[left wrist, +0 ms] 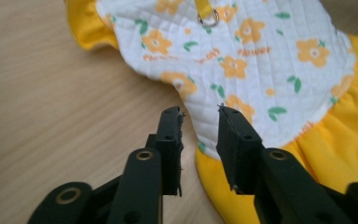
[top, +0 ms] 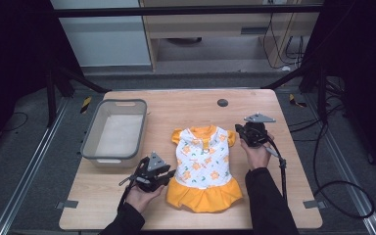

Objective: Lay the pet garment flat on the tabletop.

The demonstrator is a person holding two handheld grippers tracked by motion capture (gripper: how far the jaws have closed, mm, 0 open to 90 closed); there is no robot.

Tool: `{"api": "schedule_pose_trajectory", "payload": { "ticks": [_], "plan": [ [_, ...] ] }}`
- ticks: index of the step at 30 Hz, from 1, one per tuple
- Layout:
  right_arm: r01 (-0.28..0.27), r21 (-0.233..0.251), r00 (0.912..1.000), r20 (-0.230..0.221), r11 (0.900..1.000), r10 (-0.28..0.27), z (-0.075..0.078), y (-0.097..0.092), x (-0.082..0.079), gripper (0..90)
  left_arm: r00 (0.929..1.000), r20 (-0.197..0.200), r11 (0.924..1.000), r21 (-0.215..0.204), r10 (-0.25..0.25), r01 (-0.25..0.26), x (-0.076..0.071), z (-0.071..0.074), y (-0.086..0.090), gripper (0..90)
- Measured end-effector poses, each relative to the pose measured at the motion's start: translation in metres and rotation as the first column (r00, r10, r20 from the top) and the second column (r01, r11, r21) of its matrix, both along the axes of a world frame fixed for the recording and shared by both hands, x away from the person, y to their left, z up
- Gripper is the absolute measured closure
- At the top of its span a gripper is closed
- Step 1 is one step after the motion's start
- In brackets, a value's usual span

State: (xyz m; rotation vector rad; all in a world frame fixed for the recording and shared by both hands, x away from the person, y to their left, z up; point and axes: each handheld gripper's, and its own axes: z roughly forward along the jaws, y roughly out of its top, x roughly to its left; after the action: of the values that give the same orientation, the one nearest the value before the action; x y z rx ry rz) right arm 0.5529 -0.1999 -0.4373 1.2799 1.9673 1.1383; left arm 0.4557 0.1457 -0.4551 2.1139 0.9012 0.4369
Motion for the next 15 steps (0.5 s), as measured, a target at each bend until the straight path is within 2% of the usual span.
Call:
{"api": "schedule_pose_trajectory", "payload": {
  "ticks": [1, 2, 3, 4, 5, 6, 7, 8, 9, 10, 11, 12, 13, 14, 15],
  "plan": [
    [-0.052, 0.009, 0.9986, 0.005, 0.9986, 0.052, 0.004, 0.002, -0.017, 90.0, 0.9999, 0.010, 1.0000, -0.006, -0.002, 0.002, 0.008, 0.005, -0.005, 76.8],
    [-0.052, 0.009, 0.9986, 0.005, 0.9986, 0.052, 0.004, 0.002, -0.017, 90.0, 0.9999, 0.010, 1.0000, -0.006, -0.002, 0.002, 0.008, 0.005, -0.005, 78.1],
    [-0.102, 0.026, 0.9948, 0.000, 0.9945, 0.102, 0.004, 0.005, -0.035, 90.0, 1.0000, 0.006, 0.9999, -0.012, -0.001, 0.001, 0.016, 0.006, -0.011, 79.3],
    [-0.102, 0.026, 0.9948, 0.000, 0.9945, 0.102, 0.004, 0.005, -0.035, 90.0, 1.0000, 0.006, 0.9999, -0.012, -0.001, 0.001, 0.016, 0.006, -0.011, 80.8],
    [-0.117, 0.028, 0.9931, -0.002, 0.9927, 0.117, 0.003, 0.007, -0.042, 90.0, 1.0000, -0.001, 0.9999, -0.012, -0.003, 0.003, 0.023, 0.006, -0.016, 80.8],
    [-0.144, 0.034, 0.9894, -0.016, 0.9890, 0.144, 0.000, 0.009, -0.053, 90.0, 1.0000, -0.006, 1.0000, -0.010, -0.002, 0.002, 0.028, 0.004, -0.021, 81.8],
    [-0.182, 0.036, 0.9820, -0.045, 0.9826, 0.184, -0.007, 0.014, -0.070, 90.0, 0.9996, -0.027, 1.0000, 0.003, -0.006, 0.006, 0.035, -0.002, -0.028, 83.1],
    [-0.182, 0.036, 0.9820, -0.045, 0.9826, 0.184, -0.007, 0.014, -0.070, 90.0, 0.9996, -0.027, 1.0000, 0.003, -0.006, 0.006, 0.035, -0.002, -0.028, 83.2],
    [-0.223, 0.040, 0.9714, -0.073, 0.9739, 0.226, -0.016, 0.018, -0.085, 90.0, 0.9991, -0.042, 0.9990, 0.045, 0.001, 0.001, 0.042, -0.011, -0.036, 83.3],
    [-0.234, 0.040, 0.9683, -0.079, 0.9713, 0.237, -0.020, 0.020, -0.090, 90.0, 0.9986, -0.053, 0.9983, 0.059, 0.006, -0.002, 0.046, -0.017, -0.039, 83.4],
    [-0.262, 0.036, 0.9595, -0.097, 0.9643, 0.265, -0.026, 0.023, -0.096, 90.0, 0.9986, -0.053, 0.9983, 0.059, 0.006, -0.002, 0.046, -0.017, -0.039, 83.4],
    [-0.268, 0.033, 0.9573, -0.102, 0.9628, 0.270, -0.030, 0.024, -0.100, 90.0, 0.9977, -0.066, 0.9971, 0.075, 0.013, -0.008, 0.050, -0.025, -0.044, 83.4],
    [-0.268, 0.033, 0.9573, -0.102, 0.9628, 0.270, -0.030, 0.024, -0.100, 90.0, 0.9977, -0.066, 0.9971, 0.075, 0.013, -0.008, 0.050, -0.025, -0.044, 83.4],
    [-0.284, 0.013, 0.9507, -0.127, 0.9589, 0.283, -0.040, 0.028, -0.103, 90.0, 0.9975, -0.068, 0.9961, 0.087, 0.020, -0.014, 0.052, -0.031, -0.046, 83.3],
    [-0.284, 0.013, 0.9507, -0.127, 0.9589, 0.283, -0.040, 0.028, -0.103, 90.0, 0.9975, -0.068, 0.9961, 0.087, 0.020, -0.014, 0.052, -0.031, -0.046, 83.2]
  ]
}}
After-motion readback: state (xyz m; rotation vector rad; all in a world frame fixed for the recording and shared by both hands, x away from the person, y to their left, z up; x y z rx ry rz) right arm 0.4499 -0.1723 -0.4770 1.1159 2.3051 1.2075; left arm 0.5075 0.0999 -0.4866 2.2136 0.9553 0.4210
